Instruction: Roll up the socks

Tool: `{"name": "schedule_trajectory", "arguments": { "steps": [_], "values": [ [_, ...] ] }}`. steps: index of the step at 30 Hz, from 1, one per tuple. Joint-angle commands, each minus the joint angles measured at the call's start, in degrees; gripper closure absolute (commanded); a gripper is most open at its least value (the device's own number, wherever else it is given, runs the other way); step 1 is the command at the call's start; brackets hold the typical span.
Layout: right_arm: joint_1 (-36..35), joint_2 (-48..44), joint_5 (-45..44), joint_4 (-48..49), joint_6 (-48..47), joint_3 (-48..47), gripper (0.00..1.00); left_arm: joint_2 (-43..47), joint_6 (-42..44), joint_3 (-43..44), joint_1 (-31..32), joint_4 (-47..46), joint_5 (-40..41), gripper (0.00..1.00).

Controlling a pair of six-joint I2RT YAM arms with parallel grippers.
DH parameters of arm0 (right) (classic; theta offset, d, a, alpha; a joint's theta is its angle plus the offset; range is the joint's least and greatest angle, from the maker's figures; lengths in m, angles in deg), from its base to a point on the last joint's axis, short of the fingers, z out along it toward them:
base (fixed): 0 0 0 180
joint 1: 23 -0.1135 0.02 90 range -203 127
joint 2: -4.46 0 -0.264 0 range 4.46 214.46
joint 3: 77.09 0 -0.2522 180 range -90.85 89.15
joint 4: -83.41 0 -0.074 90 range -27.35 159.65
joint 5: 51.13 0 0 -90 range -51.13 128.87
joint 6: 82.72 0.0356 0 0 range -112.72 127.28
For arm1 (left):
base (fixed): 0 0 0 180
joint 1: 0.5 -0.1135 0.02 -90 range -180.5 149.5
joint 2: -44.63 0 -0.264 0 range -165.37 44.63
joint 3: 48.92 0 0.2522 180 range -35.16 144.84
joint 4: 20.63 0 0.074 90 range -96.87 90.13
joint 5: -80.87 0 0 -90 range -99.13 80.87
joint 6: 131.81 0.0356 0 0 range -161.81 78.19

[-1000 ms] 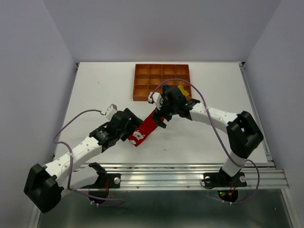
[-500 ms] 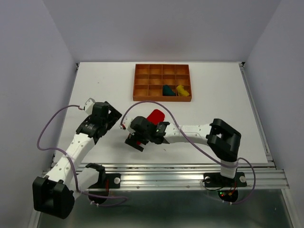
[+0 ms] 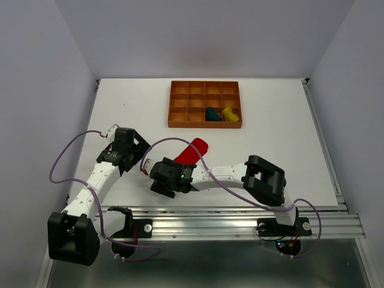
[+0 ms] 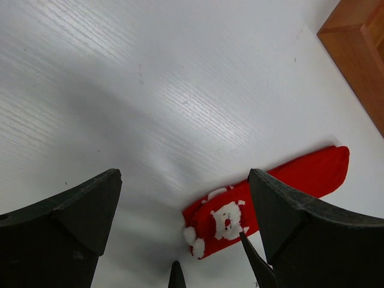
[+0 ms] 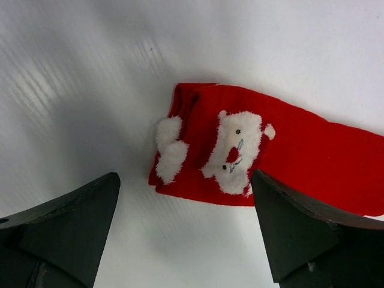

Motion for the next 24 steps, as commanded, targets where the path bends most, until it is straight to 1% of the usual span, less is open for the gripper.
{"name": "schedule_trajectory", "arguments": {
  "steps": [1,2,4,5,6,8,9,11,12,15,21,23,24],
  "values": [
    [-0.9,0.5,-1.9,-1.2,0.4,-2.6,0.10,0.5,1.9,-0.1,-0.9,-0.4,-0.9,0.01],
    [-0.9,0.6,-1.3,-1.2,0.3,-2.5,0.11,0.7,1.9,0.0,-1.0,-0.3,-0.9,0.01],
    [-0.9,1.4,-1.2,-1.3,0.3,-2.7,0.17,1.1,2.1,0.0,-1.3,-0.1,-0.8,0.01],
    [-0.9,1.7,-1.2,-1.3,0.4,-2.7,0.18,1.5,2.1,0.1,-1.5,0.0,-0.6,0.01],
    [-1.4,2.0,-1.4,-1.3,0.6,-2.9,0.22,1.6,2.0,0.0,-1.6,0.0,-0.6,0.01],
    [-1.4,2.7,-1.0,-1.4,0.5,-3.1,0.23,1.8,1.9,-0.1,-1.9,0.0,-0.7,0.01],
    [-1.4,3.3,-1.0,-1.4,0.6,-3.2,0.27,1.7,2.0,-0.2,-2.0,0.0,-1.0,0.01],
    [-1.4,3.7,-1.5,-1.4,0.6,-3.2,0.30,1.6,2.0,-0.3,-2.2,0.0,-1.0,0.01],
    [-1.4,3.9,-1.3,-1.4,0.6,-3.1,0.37,1.6,2.0,-0.4,-2.3,-0.2,-1.0,0.01],
    [-1.4,4.2,-0.8,-1.7,0.7,-3.2,0.47,1.1,2.2,-0.1,-2.7,-0.3,-1.2,0.01],
    [-1.4,4.4,-0.5,-2.4,1.8,-2.7,0.57,0.4,2.3,0.0,-3.1,-0.4,-1.7,0.01],
    [-1.4,4.4,-0.6,-2.7,2.2,-2.5,0.58,0.4,2.3,-0.1,-3.2,-0.6,-1.8,0.01],
    [-1.4,4.5,-0.2,-3.0,2.2,-2.2,0.60,0.3,2.3,-0.1,-3.2,-0.7,-2.0,0.01]
  ]
}}
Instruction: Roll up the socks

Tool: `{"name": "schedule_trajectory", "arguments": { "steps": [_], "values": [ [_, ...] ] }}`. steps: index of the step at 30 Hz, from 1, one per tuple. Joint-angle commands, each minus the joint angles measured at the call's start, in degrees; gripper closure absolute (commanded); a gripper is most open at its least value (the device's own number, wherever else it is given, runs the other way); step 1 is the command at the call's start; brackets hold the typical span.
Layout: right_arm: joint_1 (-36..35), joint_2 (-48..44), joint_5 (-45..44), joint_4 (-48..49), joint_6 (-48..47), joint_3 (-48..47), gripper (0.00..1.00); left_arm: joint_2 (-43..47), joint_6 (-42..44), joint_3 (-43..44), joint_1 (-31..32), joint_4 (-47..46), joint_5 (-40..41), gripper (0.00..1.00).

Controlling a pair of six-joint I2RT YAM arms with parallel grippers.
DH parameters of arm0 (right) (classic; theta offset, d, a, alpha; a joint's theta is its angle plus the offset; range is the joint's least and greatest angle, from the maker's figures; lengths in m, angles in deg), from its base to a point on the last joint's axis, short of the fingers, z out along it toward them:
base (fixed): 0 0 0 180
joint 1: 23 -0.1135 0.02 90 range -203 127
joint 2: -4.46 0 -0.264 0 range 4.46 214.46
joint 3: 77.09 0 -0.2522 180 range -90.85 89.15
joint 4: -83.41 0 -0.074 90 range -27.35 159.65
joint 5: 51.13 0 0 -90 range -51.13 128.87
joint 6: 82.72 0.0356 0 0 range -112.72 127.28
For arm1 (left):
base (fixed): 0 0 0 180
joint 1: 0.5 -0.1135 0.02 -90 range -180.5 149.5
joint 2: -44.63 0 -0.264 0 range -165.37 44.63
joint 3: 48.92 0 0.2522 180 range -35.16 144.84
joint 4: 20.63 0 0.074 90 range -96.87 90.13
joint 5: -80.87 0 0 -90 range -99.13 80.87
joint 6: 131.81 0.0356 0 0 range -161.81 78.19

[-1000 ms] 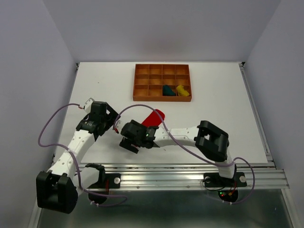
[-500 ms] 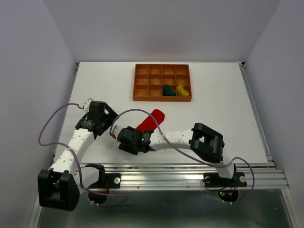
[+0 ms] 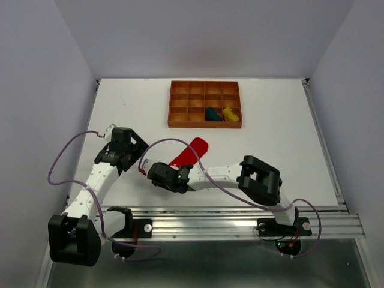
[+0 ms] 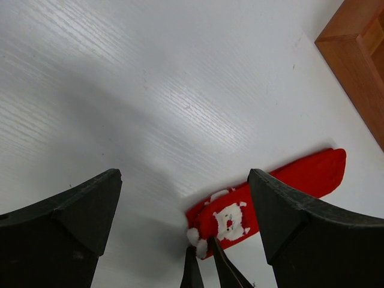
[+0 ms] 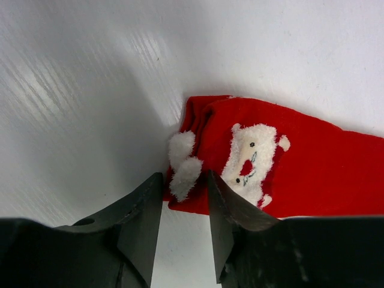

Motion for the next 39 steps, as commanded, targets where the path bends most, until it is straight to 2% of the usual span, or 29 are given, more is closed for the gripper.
{"name": "schedule_trajectory", "arguments": {
  "steps": [1,4,11,13,16,21,30,36,39],
  "values": [
    [-0.4,1.7,0.8,-2.4,1.3,0.4,0.60,-0.2,1.3,-0.2,-0.6,-0.7,-0.6,0.01],
    [-0.4,1.1,2.1,-2.4,1.2,1.7,0.64,-0.7,1.5,-0.3,-0.6,-1.1,-1.4,0.01],
    [1.0,-3.2,6.3,-2.3,1.7,7.6,0.84,-1.1,1.6,-2.5,-0.6,-3.4,-5.7,0.01],
    [1.5,-5.0,9.0,-1.3,2.1,9.4,0.91,-1.0,2.1,-4.0,-0.6,-4.9,-9.3,0.01],
    [2.8,-9.2,15.7,0.4,2.8,12.5,0.92,0.0,2.1,-7.0,-0.3,-7.7,-13.9,0.01],
    [9.1,-14.2,31.2,1.3,7.4,15.2,0.96,1.7,1.6,-11.0,1.4,-11.2,-18.8,0.01],
    [17.3,-15.8,52.0,4.3,11.8,17.7,0.99,1.8,1.7,-12.5,7.0,-12.7,-21.5,0.01],
    [22.7,-16.3,63.7,10.4,16.6,20.1,0.99,0.5,1.5,-13.2,11.5,-14.9,-22.8,0.01],
    [24.2,-16.4,66.2,12.7,19.1,21.2,0.99,-0.3,0.8,-13.7,12.8,-16.6,-24.4,0.01]
  ]
}}
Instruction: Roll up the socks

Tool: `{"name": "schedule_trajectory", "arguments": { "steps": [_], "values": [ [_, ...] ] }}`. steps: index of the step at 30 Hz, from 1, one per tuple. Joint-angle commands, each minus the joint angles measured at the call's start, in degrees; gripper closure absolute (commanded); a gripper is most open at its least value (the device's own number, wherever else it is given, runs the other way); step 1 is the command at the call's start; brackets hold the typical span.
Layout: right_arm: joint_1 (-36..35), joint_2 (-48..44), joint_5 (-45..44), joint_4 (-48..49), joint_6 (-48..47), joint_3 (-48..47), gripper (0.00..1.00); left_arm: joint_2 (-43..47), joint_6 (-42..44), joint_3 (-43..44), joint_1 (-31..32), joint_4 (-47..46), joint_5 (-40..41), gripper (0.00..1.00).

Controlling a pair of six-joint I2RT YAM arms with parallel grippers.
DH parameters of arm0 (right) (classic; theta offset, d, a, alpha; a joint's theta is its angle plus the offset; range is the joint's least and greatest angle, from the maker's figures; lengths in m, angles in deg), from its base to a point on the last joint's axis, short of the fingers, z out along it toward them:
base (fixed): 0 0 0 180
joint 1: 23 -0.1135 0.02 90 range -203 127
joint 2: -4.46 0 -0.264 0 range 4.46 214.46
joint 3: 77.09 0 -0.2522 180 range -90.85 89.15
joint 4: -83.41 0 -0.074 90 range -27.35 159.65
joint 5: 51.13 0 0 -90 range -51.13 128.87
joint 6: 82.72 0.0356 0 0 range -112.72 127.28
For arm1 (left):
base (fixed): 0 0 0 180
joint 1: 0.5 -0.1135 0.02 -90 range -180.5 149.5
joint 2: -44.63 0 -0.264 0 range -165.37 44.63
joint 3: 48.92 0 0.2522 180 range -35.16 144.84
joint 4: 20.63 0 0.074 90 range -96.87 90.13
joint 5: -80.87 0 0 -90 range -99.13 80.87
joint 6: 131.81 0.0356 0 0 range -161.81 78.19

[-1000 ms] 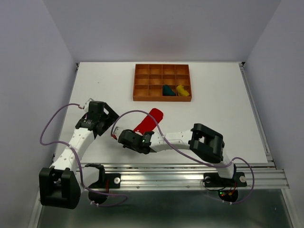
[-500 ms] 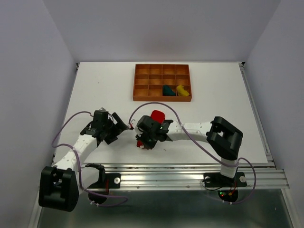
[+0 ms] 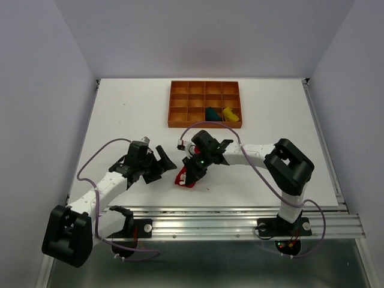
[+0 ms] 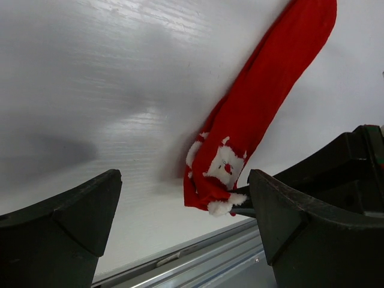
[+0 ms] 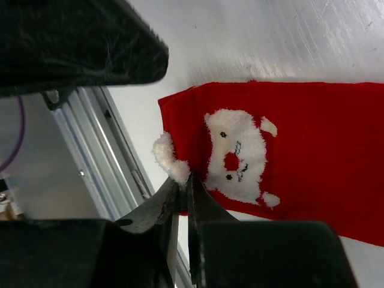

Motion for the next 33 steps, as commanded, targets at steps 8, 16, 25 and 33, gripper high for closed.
{"name": "schedule_trajectory", "arguments": {
  "steps": [8,16,25,33],
  "values": [
    [6.0,-2.5,12.8,14.6,12.0,5.7,0.99,-1.9,-1.7,-1.2,3.9,-5.4,-3.8,0.01],
    [11.7,0.1,16.5,27.8,25.1,11.9,0.99,-3.0,-1.7,-1.0,5.2,-6.2,-4.5,0.11],
    [17.6,4.5,22.7,64.4,53.5,25.7,0.99,-5.2,-0.5,0.2,6.0,-7.9,-6.2,0.12],
    [20.3,5.8,19.8,74.3,62.2,30.6,0.99,-9.6,-0.4,2.0,8.8,-10.3,-6.5,0.12]
  ]
}}
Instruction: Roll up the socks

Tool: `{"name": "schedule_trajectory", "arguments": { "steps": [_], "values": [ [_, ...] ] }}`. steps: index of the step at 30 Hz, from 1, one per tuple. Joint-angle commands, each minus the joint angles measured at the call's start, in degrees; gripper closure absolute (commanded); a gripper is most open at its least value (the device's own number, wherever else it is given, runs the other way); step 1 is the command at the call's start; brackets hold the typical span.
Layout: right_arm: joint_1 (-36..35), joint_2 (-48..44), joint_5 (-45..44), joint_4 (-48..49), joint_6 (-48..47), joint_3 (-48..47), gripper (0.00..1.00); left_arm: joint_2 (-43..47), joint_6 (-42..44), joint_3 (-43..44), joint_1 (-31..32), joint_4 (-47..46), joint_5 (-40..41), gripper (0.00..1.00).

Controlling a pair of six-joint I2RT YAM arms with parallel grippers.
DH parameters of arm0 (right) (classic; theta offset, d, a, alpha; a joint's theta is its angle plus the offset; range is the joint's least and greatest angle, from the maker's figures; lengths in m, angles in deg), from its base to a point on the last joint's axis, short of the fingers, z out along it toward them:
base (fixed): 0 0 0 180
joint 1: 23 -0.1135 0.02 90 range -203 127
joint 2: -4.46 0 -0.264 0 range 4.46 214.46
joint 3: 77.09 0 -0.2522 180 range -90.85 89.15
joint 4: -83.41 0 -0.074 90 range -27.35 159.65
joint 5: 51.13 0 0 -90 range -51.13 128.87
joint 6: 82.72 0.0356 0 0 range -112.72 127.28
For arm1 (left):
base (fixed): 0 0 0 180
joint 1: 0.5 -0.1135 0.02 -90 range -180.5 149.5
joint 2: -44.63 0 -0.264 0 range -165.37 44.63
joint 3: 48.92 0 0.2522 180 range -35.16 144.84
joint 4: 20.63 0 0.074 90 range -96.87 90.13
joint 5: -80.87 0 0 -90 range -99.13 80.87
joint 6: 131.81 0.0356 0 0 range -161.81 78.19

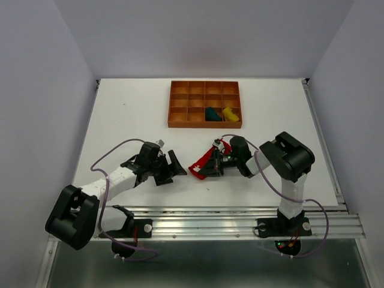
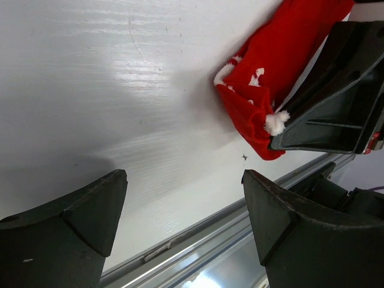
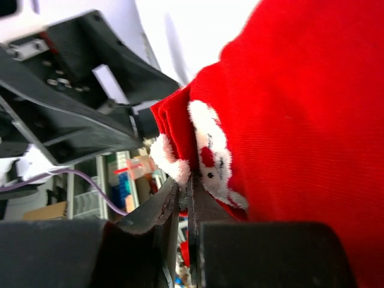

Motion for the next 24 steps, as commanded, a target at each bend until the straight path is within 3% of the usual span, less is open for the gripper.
{"name": "schedule_trajectory", "arguments": {
  "steps": [1,16,24],
  "values": [
    [1.2,-0.3,-0.8,11.0,5.7,1.2,0.99,-2.4,0.9,3.1,1.8,-3.7,-1.0,0.12],
    [3.7,1.9,-2.6,10.9,7.3,3.7,0.99,-14.8,2.4,12.4,5.0,-6.0,2.9,0.21],
    [4.2,2.9,-2.5,10.6,6.7,3.9,0.99,-20.4,1.9,16.7,5.9,-7.4,2.6,0.38]
  ]
}}
